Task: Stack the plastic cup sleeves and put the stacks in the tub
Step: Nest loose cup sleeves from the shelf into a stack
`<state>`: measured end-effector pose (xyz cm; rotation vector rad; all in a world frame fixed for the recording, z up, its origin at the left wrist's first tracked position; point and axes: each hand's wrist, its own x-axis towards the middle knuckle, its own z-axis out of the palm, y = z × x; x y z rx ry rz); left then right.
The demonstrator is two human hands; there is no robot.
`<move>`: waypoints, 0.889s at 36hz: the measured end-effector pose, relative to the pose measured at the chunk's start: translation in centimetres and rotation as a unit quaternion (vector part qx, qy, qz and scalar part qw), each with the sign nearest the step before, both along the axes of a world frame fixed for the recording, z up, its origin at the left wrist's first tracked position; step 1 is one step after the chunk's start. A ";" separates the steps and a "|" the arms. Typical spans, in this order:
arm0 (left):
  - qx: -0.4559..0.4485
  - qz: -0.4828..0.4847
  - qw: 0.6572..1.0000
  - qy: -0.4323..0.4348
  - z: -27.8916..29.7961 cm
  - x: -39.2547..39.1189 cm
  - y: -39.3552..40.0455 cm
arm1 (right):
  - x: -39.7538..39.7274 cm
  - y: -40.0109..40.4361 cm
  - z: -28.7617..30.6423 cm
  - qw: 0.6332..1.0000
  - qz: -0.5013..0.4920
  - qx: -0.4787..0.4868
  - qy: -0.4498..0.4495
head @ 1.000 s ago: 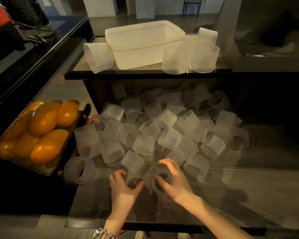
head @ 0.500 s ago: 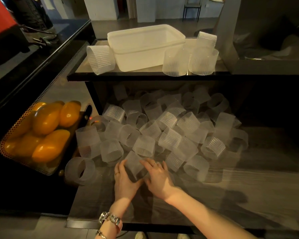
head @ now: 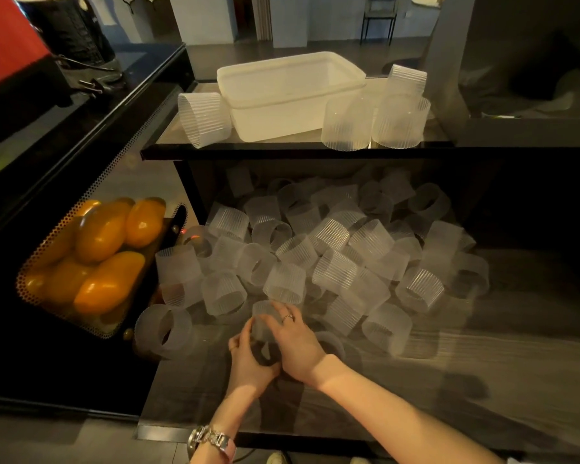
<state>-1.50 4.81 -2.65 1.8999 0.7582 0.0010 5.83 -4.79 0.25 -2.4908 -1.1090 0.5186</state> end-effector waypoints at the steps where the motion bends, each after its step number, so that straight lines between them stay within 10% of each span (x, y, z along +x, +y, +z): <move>1: 0.003 0.002 1.000 0.002 0.1 -0.1 -0.1 | 0.0 0.1 0.1 1.000 0.005 -0.006 0.011; 17: 0.001 0.016 0.998 -0.068 2.5 -0.3 -0.7 | 1.0 0.6 1.9 0.994 -0.023 -0.004 0.111; 32: 0.083 -0.094 0.991 0.045 1.6 -1.5 0.8 | 1.9 0.5 2.5 0.991 0.087 -0.096 -0.046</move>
